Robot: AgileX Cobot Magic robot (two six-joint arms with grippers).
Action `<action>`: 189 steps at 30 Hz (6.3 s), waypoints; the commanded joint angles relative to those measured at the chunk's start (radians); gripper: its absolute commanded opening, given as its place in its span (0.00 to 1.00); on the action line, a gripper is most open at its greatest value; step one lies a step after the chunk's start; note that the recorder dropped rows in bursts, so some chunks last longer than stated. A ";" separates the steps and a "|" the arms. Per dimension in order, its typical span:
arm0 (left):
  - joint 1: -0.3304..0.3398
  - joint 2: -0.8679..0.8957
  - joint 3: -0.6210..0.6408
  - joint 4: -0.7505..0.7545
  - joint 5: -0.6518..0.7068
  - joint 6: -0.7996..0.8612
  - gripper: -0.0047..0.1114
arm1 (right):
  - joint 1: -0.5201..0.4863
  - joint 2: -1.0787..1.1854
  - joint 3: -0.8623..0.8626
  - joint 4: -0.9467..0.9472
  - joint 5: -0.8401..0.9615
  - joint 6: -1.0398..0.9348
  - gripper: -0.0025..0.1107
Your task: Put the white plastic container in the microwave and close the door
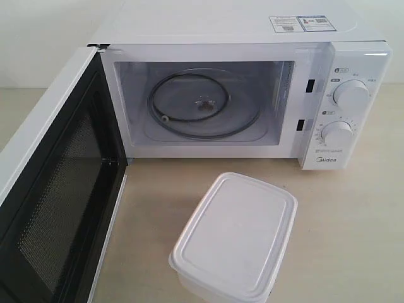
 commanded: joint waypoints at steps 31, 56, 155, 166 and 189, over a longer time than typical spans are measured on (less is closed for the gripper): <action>0.002 -0.004 0.004 -0.001 -0.001 -0.008 0.08 | -0.006 -0.005 0.000 0.002 -0.006 0.002 0.02; 0.002 -0.004 0.004 -0.001 -0.001 -0.008 0.08 | -0.006 -0.005 0.000 0.002 -0.006 0.002 0.02; 0.002 -0.004 0.004 -0.001 -0.001 -0.008 0.08 | -0.006 0.681 -0.317 0.004 -0.735 0.004 0.02; 0.002 -0.004 0.004 -0.001 -0.001 -0.008 0.08 | -0.006 0.730 -0.317 0.004 -0.748 0.098 0.02; 0.002 -0.004 0.004 -0.001 -0.001 -0.008 0.08 | 0.054 1.280 -0.151 -0.553 -1.163 0.401 0.02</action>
